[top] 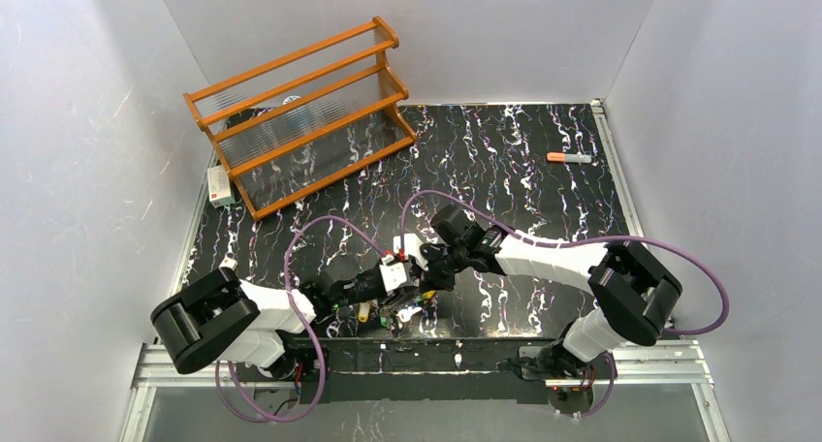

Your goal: Put the keys on the keyring

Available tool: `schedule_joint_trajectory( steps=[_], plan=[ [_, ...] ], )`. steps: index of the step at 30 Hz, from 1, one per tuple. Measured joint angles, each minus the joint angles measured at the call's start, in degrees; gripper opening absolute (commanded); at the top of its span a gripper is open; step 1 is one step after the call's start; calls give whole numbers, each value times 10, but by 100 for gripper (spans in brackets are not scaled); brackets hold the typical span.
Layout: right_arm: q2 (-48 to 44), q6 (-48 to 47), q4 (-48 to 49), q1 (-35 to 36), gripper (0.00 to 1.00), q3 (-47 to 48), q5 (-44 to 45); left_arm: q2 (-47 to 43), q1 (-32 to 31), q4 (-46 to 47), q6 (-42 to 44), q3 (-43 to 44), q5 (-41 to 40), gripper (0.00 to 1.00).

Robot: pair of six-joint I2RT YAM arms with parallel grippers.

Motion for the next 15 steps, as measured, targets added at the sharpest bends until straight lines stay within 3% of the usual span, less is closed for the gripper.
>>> schedule_joint_trajectory(
  steps=[10, 15],
  plan=[
    [0, 0, 3, 0, 1, 3, 5, -73, -1, -23, 0, -10, -28, 38],
    [1, 0, 3, 0, 1, 5, 4, -92, -1, -33, -8, -15, -26, 36]
  ],
)
